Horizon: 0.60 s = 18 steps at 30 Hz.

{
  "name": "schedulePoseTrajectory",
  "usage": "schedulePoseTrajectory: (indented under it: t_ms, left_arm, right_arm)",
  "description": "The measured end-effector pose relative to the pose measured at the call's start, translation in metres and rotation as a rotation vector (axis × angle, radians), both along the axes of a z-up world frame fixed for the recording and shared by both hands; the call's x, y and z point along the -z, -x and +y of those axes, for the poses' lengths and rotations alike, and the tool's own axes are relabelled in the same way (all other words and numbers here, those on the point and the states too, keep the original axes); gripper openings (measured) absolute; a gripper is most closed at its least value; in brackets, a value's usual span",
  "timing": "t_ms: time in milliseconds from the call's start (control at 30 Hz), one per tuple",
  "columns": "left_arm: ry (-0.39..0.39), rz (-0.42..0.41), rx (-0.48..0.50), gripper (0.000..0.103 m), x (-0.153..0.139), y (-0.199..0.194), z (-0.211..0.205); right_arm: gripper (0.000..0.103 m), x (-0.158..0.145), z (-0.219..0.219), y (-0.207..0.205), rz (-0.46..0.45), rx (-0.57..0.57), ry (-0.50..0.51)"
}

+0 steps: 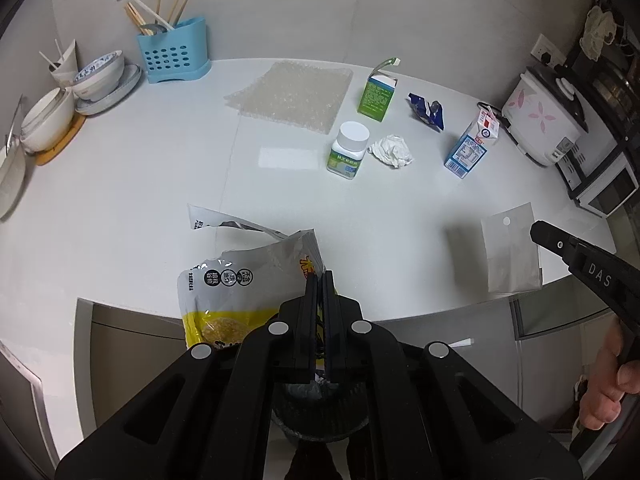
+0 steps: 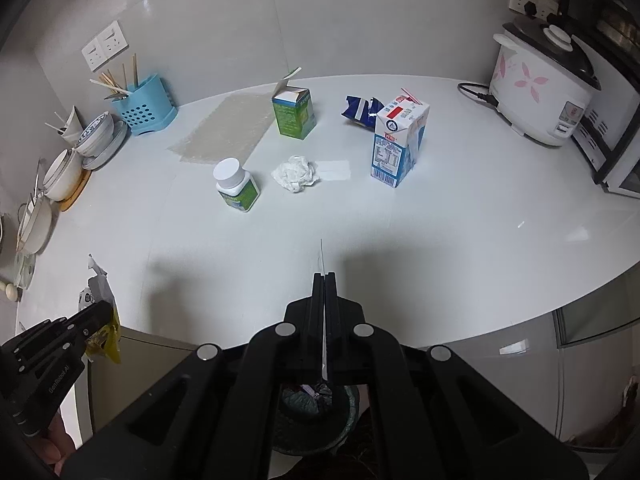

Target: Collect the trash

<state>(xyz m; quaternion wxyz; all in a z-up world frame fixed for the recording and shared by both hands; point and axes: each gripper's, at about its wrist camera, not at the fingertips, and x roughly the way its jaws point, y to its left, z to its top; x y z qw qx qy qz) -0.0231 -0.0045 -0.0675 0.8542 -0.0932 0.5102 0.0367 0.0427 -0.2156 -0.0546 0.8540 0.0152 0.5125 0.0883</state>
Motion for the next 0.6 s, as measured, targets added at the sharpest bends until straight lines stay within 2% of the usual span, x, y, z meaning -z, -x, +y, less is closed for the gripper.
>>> schedulePoseTrajectory:
  t_ms: [600]
  left_arm:
    - [0.011, 0.024, 0.036, 0.001, 0.021, 0.062, -0.010]
  right_arm:
    - [0.000, 0.013, 0.000, 0.060, 0.004, -0.031, 0.002]
